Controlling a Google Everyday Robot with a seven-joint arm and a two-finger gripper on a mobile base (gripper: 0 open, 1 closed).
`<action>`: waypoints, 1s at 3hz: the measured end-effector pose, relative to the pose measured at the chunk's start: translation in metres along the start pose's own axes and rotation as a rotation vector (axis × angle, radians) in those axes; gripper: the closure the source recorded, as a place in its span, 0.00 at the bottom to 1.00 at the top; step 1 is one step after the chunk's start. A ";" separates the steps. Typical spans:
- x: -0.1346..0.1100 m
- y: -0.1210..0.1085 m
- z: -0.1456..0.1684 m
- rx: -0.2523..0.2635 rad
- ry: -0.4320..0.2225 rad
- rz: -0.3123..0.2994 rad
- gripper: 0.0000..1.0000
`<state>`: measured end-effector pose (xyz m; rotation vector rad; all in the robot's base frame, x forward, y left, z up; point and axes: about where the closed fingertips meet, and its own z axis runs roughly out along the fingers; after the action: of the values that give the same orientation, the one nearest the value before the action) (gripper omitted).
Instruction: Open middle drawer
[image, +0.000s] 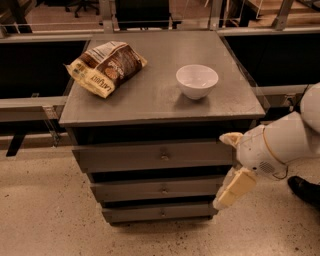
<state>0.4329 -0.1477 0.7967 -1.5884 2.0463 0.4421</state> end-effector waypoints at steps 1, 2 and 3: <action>-0.001 -0.004 0.009 0.019 -0.016 0.000 0.00; -0.004 0.000 0.017 -0.018 -0.005 -0.033 0.00; -0.001 0.009 0.052 -0.050 -0.127 -0.039 0.00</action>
Offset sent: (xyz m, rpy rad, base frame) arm 0.0030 0.0192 -0.0195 -0.0079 0.0140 0.0939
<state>0.4348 -0.1158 0.7543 -1.5850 1.9205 0.5691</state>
